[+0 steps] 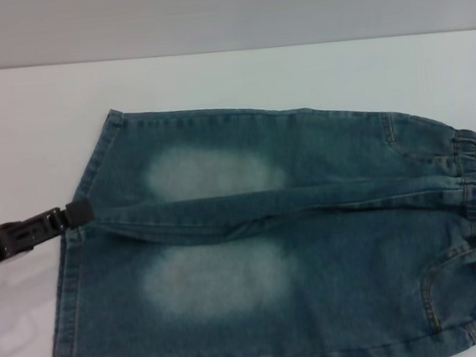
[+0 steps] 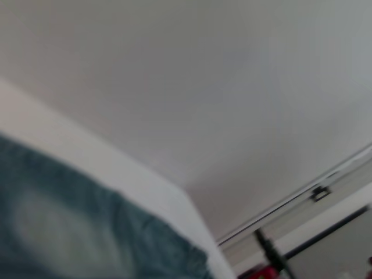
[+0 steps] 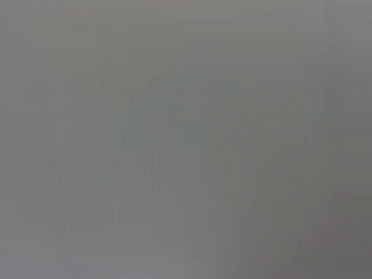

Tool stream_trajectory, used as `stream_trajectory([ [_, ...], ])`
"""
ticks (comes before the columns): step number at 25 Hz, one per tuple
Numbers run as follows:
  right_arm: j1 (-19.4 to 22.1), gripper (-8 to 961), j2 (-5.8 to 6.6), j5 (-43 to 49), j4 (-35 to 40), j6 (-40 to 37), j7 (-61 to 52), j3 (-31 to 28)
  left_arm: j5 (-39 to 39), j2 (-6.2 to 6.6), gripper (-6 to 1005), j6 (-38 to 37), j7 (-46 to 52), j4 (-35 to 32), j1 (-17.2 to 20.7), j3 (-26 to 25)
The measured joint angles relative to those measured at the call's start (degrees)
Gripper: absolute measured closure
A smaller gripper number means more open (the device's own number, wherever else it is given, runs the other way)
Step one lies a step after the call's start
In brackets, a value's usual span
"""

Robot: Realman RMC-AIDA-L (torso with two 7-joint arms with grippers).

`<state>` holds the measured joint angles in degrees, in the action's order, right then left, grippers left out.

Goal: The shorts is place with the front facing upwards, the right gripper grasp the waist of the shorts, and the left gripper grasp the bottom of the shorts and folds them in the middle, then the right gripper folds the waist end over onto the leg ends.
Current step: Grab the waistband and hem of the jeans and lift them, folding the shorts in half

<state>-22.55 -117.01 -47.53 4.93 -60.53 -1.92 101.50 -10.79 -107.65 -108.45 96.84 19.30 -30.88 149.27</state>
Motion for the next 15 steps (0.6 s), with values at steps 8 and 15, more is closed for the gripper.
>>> stream_trajectory([
  [8,-1.0,276,-0.27,-0.3,0.5,-0.4,4.9,-0.3,0.0,0.05,354,1.9,11.6,5.6,0.4,7.1],
  [15,-0.8,277,-0.2,-0.3,0.4,-0.5,5.0,-0.3,0.8,-0.33,354,2.5,13.2,7.0,0.7,15.5],
])
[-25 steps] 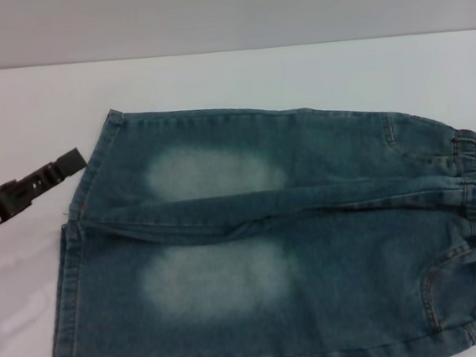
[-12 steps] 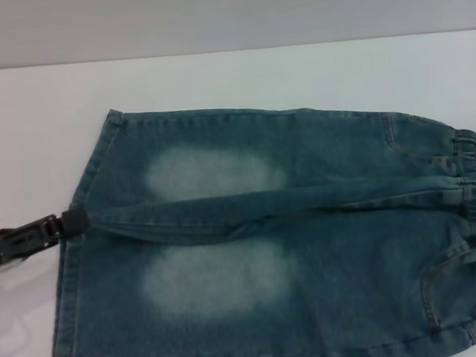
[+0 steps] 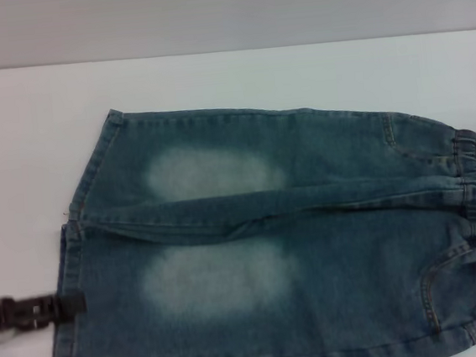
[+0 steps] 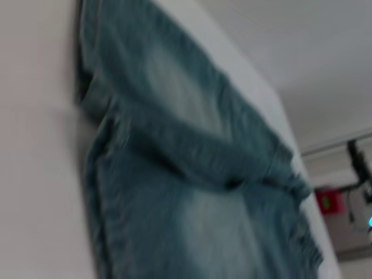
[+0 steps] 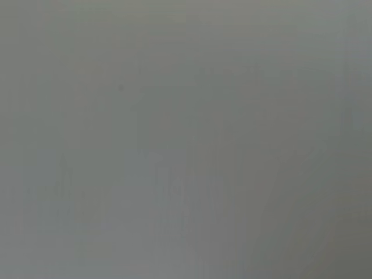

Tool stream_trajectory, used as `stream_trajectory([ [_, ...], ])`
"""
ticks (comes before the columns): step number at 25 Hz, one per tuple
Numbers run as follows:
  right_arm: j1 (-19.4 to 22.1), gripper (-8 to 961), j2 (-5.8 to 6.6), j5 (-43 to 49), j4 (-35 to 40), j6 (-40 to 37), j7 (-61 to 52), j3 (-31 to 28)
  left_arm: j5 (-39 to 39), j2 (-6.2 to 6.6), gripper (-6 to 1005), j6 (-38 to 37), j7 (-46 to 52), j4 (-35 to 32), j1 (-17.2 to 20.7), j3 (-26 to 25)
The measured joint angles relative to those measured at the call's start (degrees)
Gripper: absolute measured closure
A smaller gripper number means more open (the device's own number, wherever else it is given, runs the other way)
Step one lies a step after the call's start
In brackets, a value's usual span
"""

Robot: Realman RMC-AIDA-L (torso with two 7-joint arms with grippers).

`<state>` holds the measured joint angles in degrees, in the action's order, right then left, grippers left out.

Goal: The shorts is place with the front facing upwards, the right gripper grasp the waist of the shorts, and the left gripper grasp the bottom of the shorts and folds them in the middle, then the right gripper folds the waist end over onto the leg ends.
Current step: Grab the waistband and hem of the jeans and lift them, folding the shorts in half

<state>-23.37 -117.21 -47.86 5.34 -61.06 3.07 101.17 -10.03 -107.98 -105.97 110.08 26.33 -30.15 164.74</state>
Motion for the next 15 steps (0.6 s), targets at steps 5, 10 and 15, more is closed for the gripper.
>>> stream_trajectory([
  [5,0.5,277,0.16,0.2,0.1,-0.4,-0.2,0.0,6.9,-0.1,353,1.1,-1.4,1.7,0.0,0.5],
  [10,0.5,276,0.19,0.2,0.0,-0.6,-0.3,0.4,8.9,-0.41,353,1.8,-2.3,2.7,0.3,0.5],
  [15,0.5,277,0.21,0.2,-0.1,-0.8,-0.3,0.4,8.9,-0.59,353,1.3,-2.9,2.7,0.4,0.4],
])
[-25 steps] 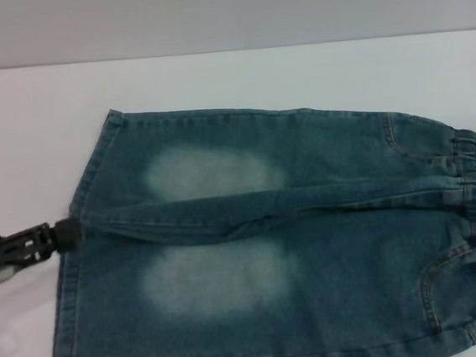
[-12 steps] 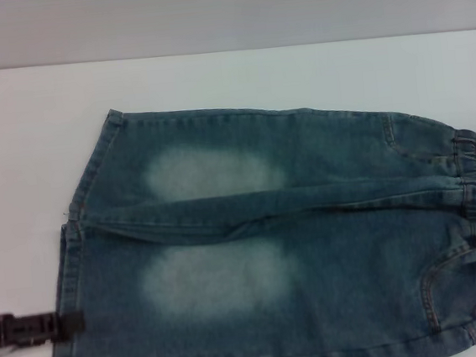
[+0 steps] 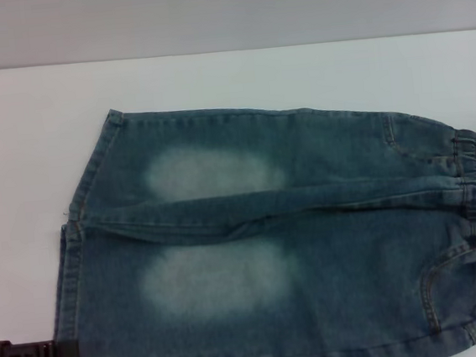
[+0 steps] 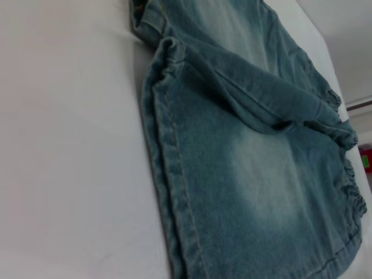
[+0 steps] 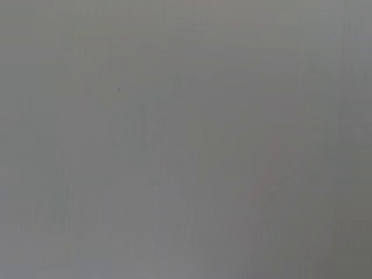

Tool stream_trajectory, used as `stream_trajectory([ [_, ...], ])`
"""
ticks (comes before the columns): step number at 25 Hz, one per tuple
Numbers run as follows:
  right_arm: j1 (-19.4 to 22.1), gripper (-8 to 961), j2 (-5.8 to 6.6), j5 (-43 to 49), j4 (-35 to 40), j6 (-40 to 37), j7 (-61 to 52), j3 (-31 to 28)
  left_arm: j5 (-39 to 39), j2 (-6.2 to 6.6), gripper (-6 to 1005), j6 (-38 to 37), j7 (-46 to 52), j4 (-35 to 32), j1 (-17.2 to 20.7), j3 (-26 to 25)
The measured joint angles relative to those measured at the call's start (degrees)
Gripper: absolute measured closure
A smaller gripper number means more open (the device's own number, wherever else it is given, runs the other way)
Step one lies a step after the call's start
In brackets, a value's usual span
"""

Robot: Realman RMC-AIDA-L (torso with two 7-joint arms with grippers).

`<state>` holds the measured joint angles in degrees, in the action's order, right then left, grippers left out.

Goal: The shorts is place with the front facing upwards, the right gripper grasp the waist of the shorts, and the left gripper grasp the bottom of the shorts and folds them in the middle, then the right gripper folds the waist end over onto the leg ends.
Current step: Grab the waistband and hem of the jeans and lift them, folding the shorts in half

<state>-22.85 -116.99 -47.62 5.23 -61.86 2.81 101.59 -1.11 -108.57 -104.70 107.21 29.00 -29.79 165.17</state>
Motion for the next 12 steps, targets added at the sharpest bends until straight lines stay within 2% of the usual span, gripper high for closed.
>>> stream_trajectory([
  [12,-0.3,276,0.28,0.1,-0.1,0.1,0.3,0.1,0.7,0.31,353,-0.5,0.2,0.6,0.2,0.0],
])
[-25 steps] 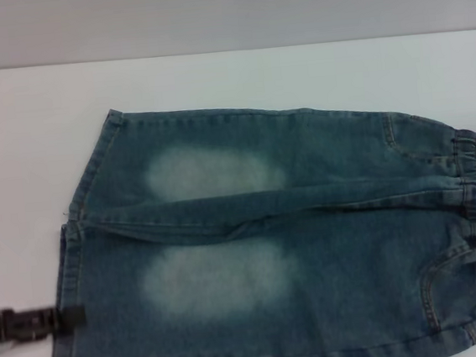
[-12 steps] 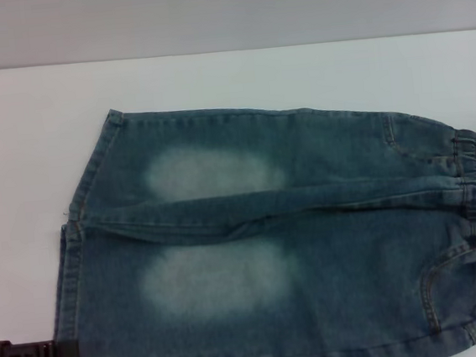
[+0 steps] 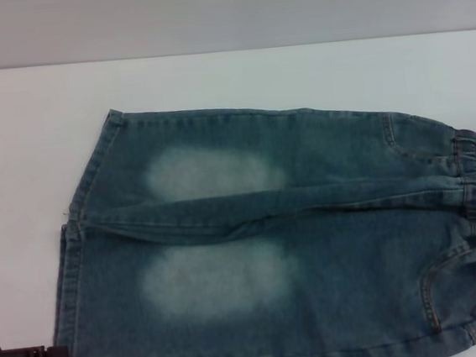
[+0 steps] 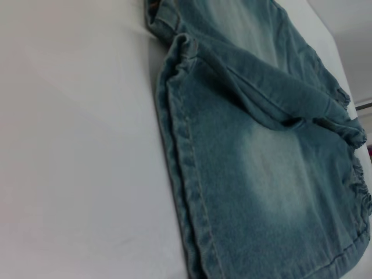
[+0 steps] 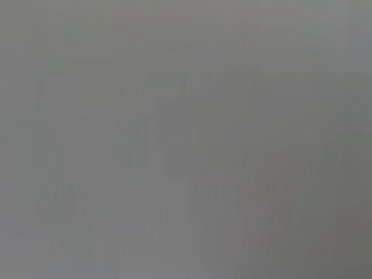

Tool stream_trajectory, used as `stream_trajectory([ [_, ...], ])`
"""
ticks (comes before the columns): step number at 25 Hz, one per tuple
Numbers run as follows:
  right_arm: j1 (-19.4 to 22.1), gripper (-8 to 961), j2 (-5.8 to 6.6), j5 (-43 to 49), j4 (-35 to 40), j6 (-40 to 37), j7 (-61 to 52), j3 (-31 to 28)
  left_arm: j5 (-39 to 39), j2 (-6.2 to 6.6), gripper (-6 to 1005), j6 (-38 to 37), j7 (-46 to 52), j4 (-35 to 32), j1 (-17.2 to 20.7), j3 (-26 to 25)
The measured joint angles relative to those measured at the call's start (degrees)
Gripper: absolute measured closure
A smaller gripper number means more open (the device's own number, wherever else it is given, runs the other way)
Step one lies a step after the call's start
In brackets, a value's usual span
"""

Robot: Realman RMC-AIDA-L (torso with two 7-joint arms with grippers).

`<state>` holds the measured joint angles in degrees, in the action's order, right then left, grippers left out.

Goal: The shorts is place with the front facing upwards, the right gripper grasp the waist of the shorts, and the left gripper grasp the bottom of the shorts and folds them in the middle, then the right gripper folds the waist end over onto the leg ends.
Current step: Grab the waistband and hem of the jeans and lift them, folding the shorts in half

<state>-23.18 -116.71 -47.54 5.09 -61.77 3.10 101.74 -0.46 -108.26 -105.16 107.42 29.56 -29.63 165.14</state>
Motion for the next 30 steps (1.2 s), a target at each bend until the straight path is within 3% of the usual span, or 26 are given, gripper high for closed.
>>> stream_trajectory([
  [30,-0.3,276,-0.33,0.8,0.0,0.0,0.1,-0.4,2.9,-0.74,354,0.2,0.4,0.8,-1.9,0.1],
])
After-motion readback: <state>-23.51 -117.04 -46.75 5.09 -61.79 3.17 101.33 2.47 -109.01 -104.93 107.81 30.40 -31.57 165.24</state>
